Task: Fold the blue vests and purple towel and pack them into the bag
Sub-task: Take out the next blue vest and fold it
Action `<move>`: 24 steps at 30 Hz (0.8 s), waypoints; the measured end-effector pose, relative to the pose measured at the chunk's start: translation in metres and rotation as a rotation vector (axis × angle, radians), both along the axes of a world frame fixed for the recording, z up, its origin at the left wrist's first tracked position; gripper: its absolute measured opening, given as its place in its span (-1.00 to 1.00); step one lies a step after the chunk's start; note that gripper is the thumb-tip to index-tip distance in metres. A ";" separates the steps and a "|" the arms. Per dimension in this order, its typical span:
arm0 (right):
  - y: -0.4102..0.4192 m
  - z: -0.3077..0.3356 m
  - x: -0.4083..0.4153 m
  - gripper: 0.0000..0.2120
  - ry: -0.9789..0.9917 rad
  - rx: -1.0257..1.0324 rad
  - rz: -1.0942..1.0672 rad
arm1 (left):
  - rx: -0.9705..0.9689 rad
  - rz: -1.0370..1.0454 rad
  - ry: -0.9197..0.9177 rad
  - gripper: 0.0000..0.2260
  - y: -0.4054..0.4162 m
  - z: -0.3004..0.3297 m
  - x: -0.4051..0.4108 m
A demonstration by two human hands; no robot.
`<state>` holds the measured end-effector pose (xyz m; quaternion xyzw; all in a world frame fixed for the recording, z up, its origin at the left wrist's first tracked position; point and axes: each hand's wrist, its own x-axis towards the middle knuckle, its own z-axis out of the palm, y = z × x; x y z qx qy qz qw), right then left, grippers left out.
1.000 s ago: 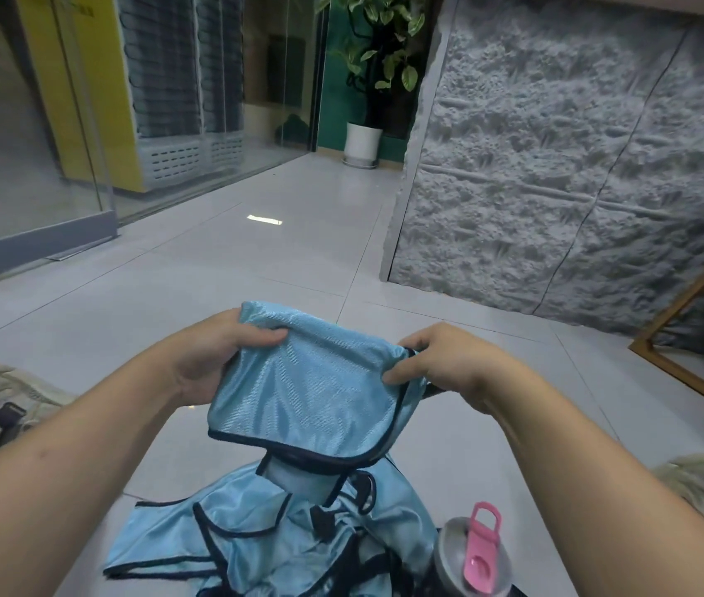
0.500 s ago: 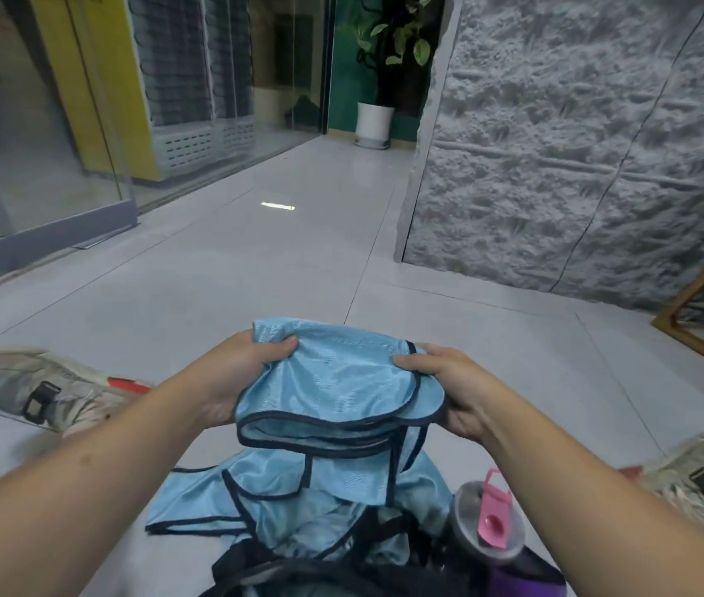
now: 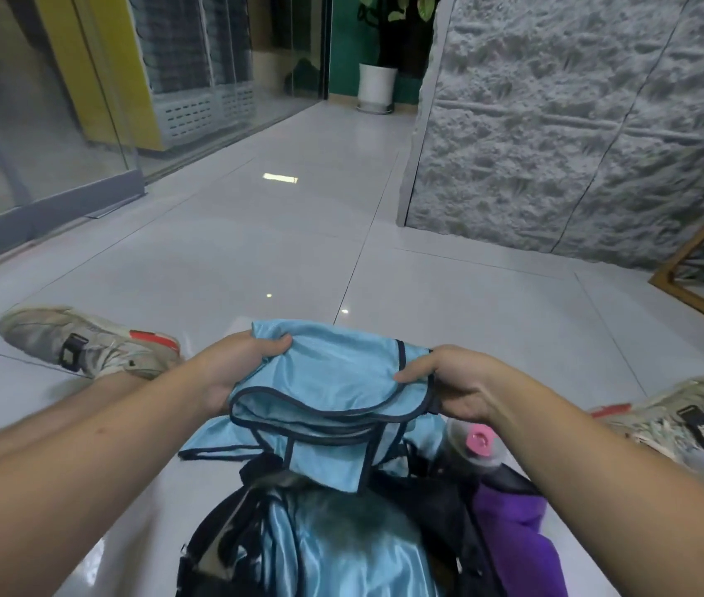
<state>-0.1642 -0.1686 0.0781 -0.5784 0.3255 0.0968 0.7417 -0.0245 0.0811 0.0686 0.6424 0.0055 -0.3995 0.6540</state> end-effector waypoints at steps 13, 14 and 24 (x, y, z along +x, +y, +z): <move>0.045 -0.054 -0.076 -0.74 0.219 0.013 -0.127 | 0.037 -0.022 0.199 -0.75 0.045 -0.048 -0.100; 0.048 -0.056 -0.081 -0.77 0.225 0.014 -0.117 | 0.038 -0.031 0.213 -0.76 0.049 -0.048 -0.105; 0.069 -0.073 -0.102 -0.69 0.339 -0.094 0.111 | 0.235 -0.134 0.299 -0.73 0.065 -0.061 -0.124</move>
